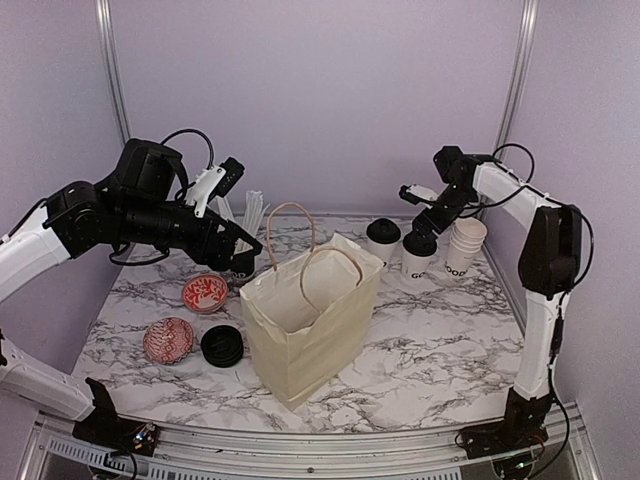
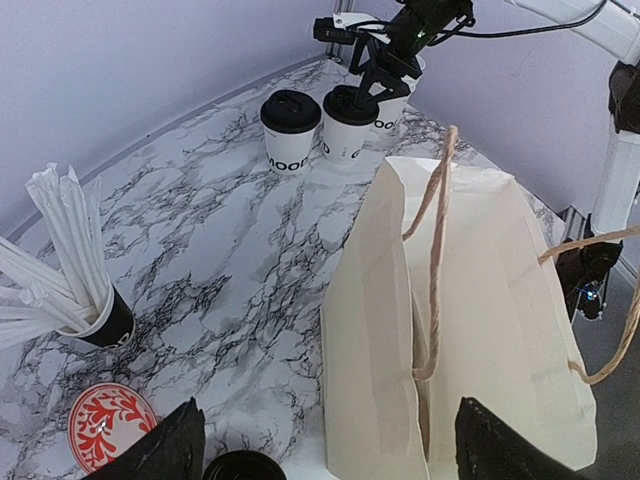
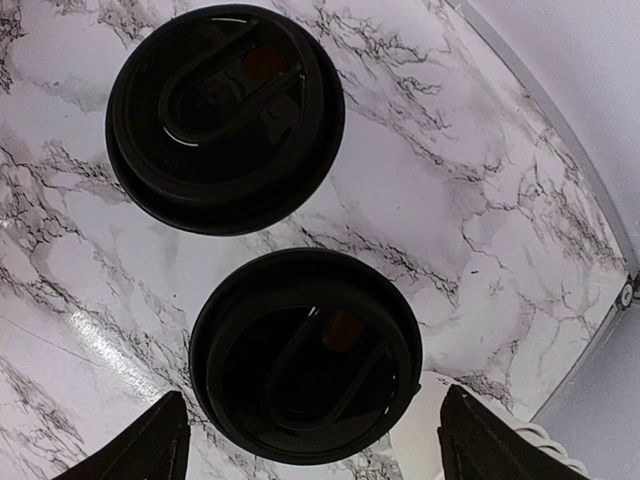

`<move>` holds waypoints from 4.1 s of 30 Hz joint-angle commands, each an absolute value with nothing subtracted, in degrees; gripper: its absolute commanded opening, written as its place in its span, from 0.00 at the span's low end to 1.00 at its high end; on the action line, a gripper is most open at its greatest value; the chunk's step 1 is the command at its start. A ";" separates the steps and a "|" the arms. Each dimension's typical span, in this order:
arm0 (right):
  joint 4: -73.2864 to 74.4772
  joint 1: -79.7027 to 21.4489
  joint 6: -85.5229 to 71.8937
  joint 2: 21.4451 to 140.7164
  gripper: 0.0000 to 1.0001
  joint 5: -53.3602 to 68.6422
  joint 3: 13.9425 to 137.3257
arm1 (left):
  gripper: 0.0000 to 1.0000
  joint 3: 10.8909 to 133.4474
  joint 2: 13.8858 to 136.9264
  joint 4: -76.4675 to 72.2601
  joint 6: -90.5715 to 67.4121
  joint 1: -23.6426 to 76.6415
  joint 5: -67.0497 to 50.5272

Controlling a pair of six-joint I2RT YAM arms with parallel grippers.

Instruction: Pack the takeout coffee

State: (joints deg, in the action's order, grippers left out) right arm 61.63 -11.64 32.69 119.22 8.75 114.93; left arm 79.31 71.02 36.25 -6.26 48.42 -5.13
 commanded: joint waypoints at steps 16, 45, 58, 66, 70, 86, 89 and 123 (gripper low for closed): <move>64.03 -11.78 31.49 123.61 0.85 9.56 119.35 | 0.87 78.05 70.43 35.50 -6.90 48.53 -5.28; 62.83 -16.15 35.83 100.41 0.63 12.32 93.06 | 0.85 83.16 73.64 41.07 -5.37 48.74 -13.47; 66.36 -22.49 41.87 92.25 0.64 13.34 79.80 | 0.86 85.58 74.91 42.04 -4.82 48.78 -11.16; 70.06 -23.76 45.56 92.22 0.65 14.49 79.10 | 0.87 86.22 76.25 43.58 -5.10 48.78 -11.95; 72.09 -24.69 47.46 91.88 0.70 14.23 78.55 | 0.87 86.29 76.34 43.56 -4.71 48.78 -11.76; 71.48 -29.78 47.57 89.30 0.81 7.35 75.02 | 0.86 85.78 76.99 43.57 -4.67 49.57 -12.76; 71.11 -29.93 47.12 89.06 0.77 6.75 74.88 | 0.86 85.93 77.02 43.69 -4.69 49.72 -12.79; 70.18 -30.33 45.98 85.25 0.63 29.49 120.26 | 0.35 97.03 86.81 52.00 -7.38 54.51 -5.73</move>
